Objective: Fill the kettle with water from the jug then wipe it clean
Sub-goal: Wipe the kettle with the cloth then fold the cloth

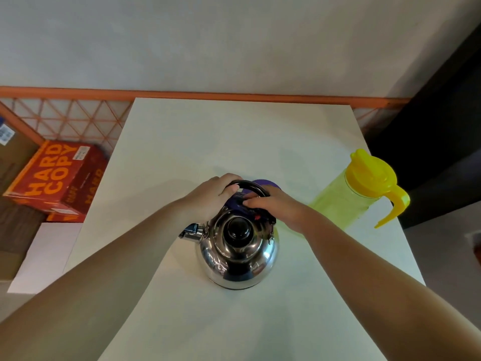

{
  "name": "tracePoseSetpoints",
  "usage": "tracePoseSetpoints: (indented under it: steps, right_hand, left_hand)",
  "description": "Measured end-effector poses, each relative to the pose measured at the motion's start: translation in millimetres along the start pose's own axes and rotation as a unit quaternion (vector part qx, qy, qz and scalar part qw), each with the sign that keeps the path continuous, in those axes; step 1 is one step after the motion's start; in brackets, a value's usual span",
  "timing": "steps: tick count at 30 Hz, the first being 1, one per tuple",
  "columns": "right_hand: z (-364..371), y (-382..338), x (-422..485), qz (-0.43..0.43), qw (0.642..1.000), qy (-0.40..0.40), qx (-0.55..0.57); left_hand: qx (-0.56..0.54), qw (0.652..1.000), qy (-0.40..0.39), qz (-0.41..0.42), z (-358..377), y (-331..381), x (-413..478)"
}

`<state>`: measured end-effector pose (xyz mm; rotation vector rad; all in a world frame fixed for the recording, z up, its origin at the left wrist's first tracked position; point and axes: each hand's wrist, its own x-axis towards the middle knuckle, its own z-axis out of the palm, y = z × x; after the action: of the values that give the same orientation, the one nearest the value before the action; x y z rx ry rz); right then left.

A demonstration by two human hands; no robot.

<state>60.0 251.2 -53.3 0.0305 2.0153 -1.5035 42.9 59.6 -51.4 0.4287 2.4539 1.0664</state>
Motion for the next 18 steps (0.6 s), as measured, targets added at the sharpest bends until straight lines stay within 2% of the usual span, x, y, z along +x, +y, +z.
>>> tracePoseSetpoints:
  steps: [5,9,13,18]
  right_hand:
    - [-6,18,-17,0.004,0.994,-0.044,0.099]
    - [-19,45,-22,0.022,0.990,0.005,0.142]
    - [-17,32,4,0.026,0.998,0.010,0.050]
    - [-7,23,30,0.032,0.995,-0.086,0.034]
  left_hand:
    - [0.020,1.000,0.008,-0.003,1,-6,2]
    - [0.011,1.000,0.008,-0.003,2,-7,1]
    - [0.008,1.000,0.010,0.003,3,-5,2]
    - [0.006,1.000,0.015,0.011,4,-7,2]
